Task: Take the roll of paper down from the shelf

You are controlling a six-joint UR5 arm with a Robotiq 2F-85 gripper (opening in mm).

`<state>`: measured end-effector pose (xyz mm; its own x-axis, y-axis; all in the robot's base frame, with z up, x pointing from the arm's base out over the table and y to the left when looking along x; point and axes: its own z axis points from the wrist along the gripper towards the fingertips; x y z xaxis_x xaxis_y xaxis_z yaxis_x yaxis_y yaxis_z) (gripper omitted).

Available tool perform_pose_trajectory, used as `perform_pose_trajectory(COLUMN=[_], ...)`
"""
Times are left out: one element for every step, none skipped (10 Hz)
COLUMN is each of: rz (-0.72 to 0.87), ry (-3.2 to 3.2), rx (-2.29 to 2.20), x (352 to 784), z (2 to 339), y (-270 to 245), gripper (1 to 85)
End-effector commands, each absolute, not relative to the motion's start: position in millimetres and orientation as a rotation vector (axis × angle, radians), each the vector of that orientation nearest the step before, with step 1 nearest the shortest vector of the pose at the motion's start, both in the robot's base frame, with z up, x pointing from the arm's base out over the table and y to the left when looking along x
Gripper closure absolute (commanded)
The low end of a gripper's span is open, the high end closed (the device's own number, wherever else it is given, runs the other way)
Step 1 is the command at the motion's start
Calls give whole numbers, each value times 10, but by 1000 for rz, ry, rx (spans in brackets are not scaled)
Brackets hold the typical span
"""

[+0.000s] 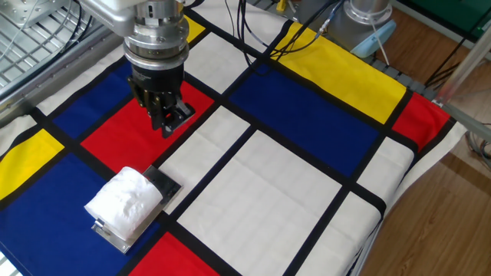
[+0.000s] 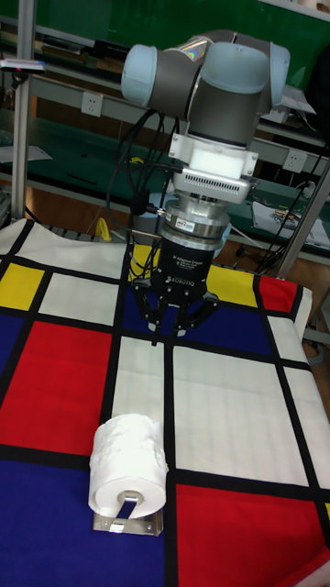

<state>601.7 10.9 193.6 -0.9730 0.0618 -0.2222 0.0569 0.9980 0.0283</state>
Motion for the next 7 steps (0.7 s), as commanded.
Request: perform_pose_trajectory(rz=[9,4,2,9,16,17,21], ry=[2906,2907,2912,2910,2906,2903,2906], rx=[116,115,118,123,121,112,108], x=[6035,6031,6020,6024,6035,6043,6035], z=[1952,1951,1948,1949,1952,1954,1952], y=[54,46,42,54,66,70,77], gripper=[573,573,573,573,573,573,573])
